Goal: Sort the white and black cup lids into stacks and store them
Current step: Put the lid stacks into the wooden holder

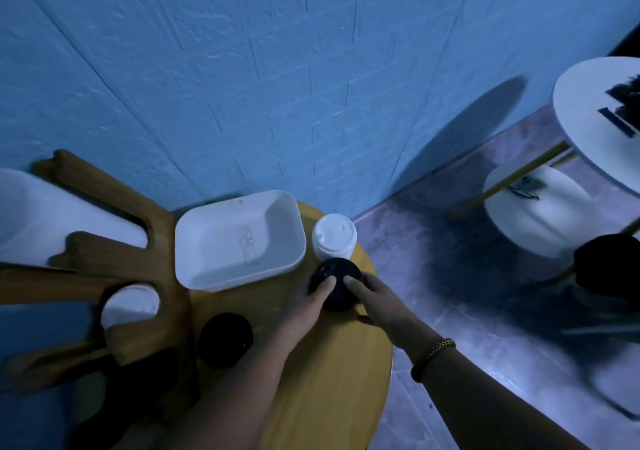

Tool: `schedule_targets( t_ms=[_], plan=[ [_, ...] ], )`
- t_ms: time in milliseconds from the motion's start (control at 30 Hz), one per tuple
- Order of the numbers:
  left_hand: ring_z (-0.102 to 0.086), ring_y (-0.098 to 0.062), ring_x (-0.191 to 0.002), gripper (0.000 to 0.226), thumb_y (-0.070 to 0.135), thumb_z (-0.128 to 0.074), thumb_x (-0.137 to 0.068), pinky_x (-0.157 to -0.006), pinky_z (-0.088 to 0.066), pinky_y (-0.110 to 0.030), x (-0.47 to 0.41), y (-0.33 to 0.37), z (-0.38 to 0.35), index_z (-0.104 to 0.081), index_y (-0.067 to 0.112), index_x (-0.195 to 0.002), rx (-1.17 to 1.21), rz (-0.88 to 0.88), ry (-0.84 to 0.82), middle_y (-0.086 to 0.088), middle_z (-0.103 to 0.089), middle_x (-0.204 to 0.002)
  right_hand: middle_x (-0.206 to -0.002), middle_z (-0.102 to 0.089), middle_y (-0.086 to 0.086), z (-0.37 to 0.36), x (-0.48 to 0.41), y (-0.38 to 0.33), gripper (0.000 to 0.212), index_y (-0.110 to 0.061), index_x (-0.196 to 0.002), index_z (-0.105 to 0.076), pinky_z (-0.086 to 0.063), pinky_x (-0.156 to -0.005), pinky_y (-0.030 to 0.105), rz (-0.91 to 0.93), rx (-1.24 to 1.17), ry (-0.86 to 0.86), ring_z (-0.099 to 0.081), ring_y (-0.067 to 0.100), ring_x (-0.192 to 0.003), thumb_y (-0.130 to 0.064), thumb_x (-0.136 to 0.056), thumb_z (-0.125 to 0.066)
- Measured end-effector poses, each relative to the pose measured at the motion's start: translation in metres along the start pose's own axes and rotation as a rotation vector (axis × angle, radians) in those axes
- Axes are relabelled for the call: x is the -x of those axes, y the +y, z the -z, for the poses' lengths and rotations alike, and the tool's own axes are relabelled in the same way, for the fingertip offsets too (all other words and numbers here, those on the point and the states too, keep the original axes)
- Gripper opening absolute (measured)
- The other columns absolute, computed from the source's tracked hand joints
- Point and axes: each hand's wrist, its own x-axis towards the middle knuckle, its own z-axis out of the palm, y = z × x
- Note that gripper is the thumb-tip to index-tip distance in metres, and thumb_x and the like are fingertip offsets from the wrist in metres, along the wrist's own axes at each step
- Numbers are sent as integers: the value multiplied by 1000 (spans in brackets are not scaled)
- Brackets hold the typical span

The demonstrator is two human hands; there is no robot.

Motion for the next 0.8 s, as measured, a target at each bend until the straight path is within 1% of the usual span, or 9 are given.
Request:
schedule_targets(
  t_ms=[67, 167, 300, 400, 567, 633, 700, 767, 800],
  plan=[
    [-55, -10, -118, 68, 76, -54, -80, -100, -43, -36, 5, -13, 2, -54, 39, -137, 20, -7, 7, 7, -59, -137, -126, -53, -6, -3, 5, 4, 52, -30, -138, -43, -50, -77, 28, 5, 35, -20, -54, 6, -101, -56, -94, -56],
    [-54, -10, -118, 68, 76, -53, -84, -96, -43, -33, 26, -30, 10, -51, 40, -142, -8, -7, 26, 12, -59, -132, -126, -50, -10, -16, 15, 14, 56, -32, -140, -42, -49, -74, 24, 13, 77, -59, -54, 7, -103, -58, -92, -57],
    [-53, -9, -115, 55, 66, -51, -95, -85, -41, -27, 54, -55, 25, -47, 40, -144, 9, 17, 78, 13, -57, -129, -120, -54, -13, -43, 26, 20, 44, -37, -130, -45, -47, -75, 19, 40, 121, -120, -54, 1, -100, -56, -93, -58],
    [-55, -10, -116, 62, 66, -52, -92, -90, -43, -30, 68, -64, 39, -48, 36, -146, 15, 12, 152, 11, -58, -131, -118, -56, -14, -64, 27, 16, 38, -36, -127, -47, -47, -76, 19, 59, 159, -162, -55, 1, -101, -53, -95, -57],
    [-55, -12, -121, 54, 52, -54, -100, -96, -46, -31, 80, -73, 60, -48, 23, -146, -67, -63, 307, 5, -56, -137, -115, -59, -12, -84, 26, 9, 33, -33, -123, -48, -49, -75, 24, 64, 195, -159, -57, 3, -100, -52, -97, -55],
    [-54, -13, -123, 45, 36, -59, -101, -98, -49, -30, 84, -80, 69, -52, 18, -142, -223, -169, 406, 2, -54, -138, -120, -59, -10, -87, 28, 9, 34, -34, -125, -48, -51, -81, 30, 59, 187, -156, -57, 7, -105, -52, -97, -55],
    [-44, -16, -135, 44, 26, -61, -100, -107, -43, -30, 86, -89, 77, -51, 18, -143, -524, -303, 423, 2, -47, -145, -120, -57, -9, -89, 29, 10, 33, -34, -125, -48, -52, -86, 35, 46, 174, -147, -56, 10, -107, -50, -97, -55],
    [-24, -24, -151, 56, 22, -57, -101, -117, -33, -34, 86, -95, 82, -38, 18, -153, -802, -358, 387, -2, -27, -162, -120, -57, -8, -90, 30, 12, 35, -32, -127, -48, -52, -90, 39, 35, 170, -137, -55, 9, -108, -49, -97, -56],
    [-12, -28, -155, 63, 19, -55, -102, -120, -29, -38, 84, -97, 84, -28, 18, -158, -908, -331, 372, -4, -13, -168, -120, -57, -8, -91, 30, 13, 36, -32, -128, -47, -51, -91, 39, 31, 171, -134, -55, 9, -108, -49, -97, -56]
  ],
)
